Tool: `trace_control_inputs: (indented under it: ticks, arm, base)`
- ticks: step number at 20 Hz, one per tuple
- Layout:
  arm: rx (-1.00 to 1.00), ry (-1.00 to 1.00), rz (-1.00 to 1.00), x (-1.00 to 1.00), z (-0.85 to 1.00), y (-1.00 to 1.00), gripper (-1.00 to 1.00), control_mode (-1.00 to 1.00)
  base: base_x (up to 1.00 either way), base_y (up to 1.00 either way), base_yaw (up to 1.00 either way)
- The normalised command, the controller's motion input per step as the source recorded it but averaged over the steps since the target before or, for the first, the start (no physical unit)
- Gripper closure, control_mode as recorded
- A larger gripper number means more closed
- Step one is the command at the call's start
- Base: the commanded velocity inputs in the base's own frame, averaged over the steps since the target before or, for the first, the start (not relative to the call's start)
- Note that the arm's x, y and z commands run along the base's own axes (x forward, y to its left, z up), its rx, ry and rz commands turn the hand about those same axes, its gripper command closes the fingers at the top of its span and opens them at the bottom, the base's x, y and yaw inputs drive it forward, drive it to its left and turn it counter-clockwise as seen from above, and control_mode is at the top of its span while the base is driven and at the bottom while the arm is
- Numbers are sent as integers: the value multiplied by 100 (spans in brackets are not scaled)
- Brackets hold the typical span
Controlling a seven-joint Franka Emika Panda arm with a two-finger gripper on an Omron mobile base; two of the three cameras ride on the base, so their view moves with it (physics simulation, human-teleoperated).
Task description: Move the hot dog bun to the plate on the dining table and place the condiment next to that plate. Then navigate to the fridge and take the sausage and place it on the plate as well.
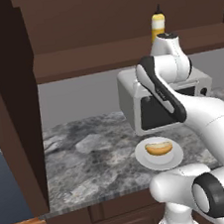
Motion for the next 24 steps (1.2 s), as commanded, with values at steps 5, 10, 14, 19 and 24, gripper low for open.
trace_control_inputs:
  ticks: [5,10,14,19,24]
  arm:
    - [0,-2,1,-5,-9,-3,-100,-100]
    - [0,-4,8,-3,-51,-23,-100,-100]
    - [0,0,16,0,-59,-4,-100,-100]
    - [-3,0,20,0,-61,0,-100,-100]
    - [-9,0,17,0,-58,0,-100,-100]
  base:
    - [0,0,0]
    - [0,0,0]
    - [0,0,0]
    - [0,0,0]
    - [0,0,0]
